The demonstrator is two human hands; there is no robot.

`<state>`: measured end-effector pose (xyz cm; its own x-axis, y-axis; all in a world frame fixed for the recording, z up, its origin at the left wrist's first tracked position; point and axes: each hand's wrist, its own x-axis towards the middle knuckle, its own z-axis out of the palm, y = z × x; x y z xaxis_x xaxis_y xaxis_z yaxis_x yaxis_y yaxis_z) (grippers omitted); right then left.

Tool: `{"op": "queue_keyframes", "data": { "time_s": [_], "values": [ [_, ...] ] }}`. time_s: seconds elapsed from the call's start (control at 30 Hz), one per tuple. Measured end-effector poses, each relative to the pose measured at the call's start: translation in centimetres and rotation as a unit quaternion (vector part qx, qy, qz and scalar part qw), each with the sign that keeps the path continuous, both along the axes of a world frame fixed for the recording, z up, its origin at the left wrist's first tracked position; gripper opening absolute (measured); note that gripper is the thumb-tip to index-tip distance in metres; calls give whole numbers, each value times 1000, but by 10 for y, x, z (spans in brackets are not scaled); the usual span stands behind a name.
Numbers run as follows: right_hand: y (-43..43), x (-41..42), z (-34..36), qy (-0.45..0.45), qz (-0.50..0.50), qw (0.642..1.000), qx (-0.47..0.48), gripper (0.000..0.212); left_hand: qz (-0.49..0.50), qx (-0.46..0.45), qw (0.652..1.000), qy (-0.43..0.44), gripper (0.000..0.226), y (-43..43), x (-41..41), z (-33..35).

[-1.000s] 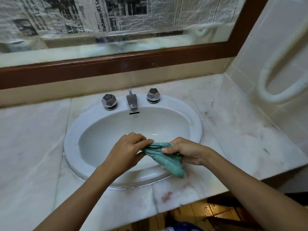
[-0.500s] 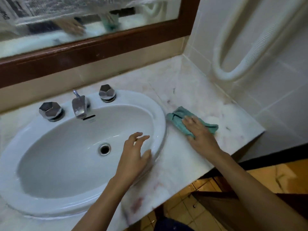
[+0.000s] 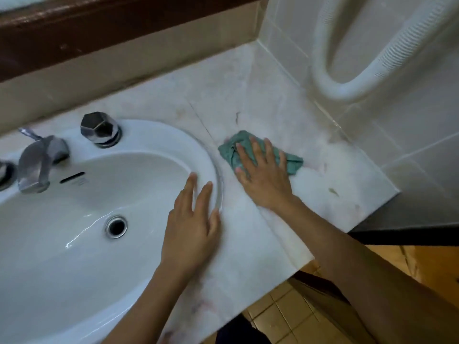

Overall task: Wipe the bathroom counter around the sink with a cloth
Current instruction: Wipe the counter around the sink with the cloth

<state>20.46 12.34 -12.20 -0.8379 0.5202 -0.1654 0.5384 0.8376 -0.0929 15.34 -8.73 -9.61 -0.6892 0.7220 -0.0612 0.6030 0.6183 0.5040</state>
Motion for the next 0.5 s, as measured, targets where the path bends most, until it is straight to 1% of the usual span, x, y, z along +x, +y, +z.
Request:
{"op": "queue_keyframes", "data": {
  "time_s": [0.1, 0.2, 0.27, 0.37, 0.43, 0.5],
  "values": [
    [44, -63, 0, -4, -11, 1000, -11, 63, 2, -1, 1000, -2, 55, 1, 0, 2],
    [84, -123, 7, -6, -3, 999, -34, 59, 5, 0, 1000, 7, 53, 1, 2, 3],
    [96, -144, 12, -9, -10, 999, -41, 57, 6, 3, 1000, 4, 53, 0, 2, 3],
    [81, -132, 12, 7, -20, 999, -50, 56, 7, 22, 1000, -9, 53, -1, 1, 6],
    [46, -92, 9, 25, -31, 997, -62, 54, 12, 32, 999, -16, 51, -1, 2, 8],
    [-11, -40, 5, 49, -45, 996, -54, 53, 21, 34, 999, -20, 49, -1, 2, 9]
  ]
}}
